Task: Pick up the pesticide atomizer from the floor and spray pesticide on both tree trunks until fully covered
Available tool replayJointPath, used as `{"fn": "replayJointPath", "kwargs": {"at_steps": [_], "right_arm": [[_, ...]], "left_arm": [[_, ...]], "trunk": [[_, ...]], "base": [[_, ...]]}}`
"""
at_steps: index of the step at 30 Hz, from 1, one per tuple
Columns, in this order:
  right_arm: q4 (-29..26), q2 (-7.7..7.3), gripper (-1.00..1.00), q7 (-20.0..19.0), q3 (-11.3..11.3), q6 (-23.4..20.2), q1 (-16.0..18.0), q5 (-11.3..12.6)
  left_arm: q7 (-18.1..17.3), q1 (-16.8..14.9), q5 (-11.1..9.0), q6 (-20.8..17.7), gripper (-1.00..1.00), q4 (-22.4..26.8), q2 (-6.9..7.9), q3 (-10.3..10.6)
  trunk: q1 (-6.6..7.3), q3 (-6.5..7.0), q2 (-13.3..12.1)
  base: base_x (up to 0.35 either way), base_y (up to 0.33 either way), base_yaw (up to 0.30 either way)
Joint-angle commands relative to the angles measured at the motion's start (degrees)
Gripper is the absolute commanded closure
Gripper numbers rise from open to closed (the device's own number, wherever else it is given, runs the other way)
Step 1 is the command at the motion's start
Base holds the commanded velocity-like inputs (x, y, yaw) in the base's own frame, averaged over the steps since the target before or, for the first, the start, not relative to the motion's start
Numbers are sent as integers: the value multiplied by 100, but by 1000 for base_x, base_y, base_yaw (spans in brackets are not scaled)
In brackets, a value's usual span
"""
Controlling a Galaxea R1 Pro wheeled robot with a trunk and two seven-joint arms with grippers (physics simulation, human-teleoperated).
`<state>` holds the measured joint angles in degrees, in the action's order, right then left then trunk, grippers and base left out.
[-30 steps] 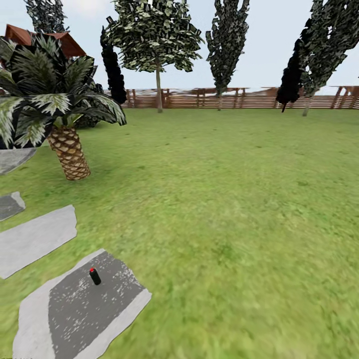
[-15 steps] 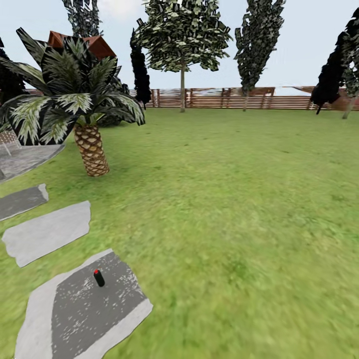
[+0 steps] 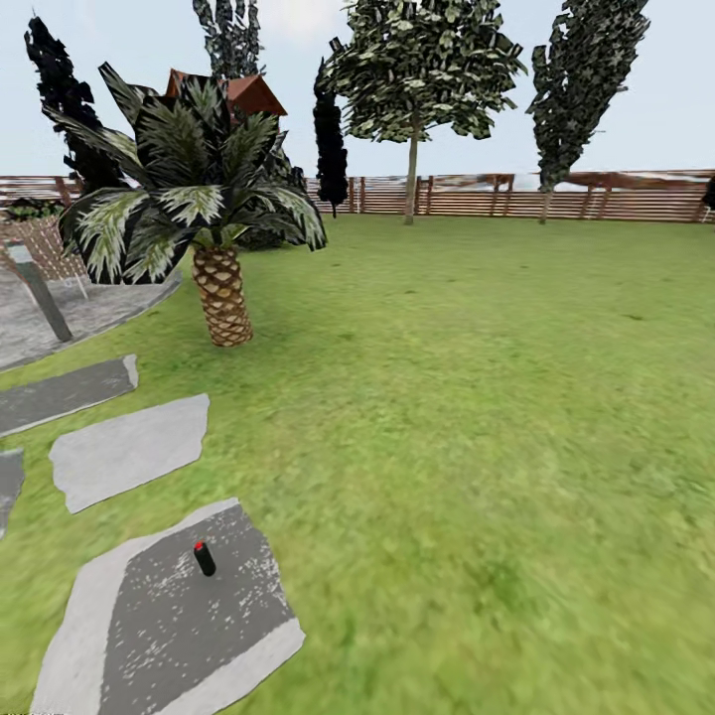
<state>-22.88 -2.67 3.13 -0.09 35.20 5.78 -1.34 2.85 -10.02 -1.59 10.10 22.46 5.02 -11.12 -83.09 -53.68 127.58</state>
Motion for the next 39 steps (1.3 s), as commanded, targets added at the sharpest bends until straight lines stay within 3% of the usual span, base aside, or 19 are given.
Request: {"fn": "replayJointPath", "kwargs": {"at_steps": [1, 39], "right_arm": [[3, 0, -100, 21, 2, 13, 2, -16], [3, -2, -100, 21, 0, 13, 2, -16]], "left_arm": [[5, -4, -16, 19, -100, -5, -1, -4], [5, -7, -16, 19, -100, -5, -1, -4]], "trunk": [[-1, -5, 2], [-1, -5, 2]], "base": [[243, -229, 278], [243, -229, 278]]}}
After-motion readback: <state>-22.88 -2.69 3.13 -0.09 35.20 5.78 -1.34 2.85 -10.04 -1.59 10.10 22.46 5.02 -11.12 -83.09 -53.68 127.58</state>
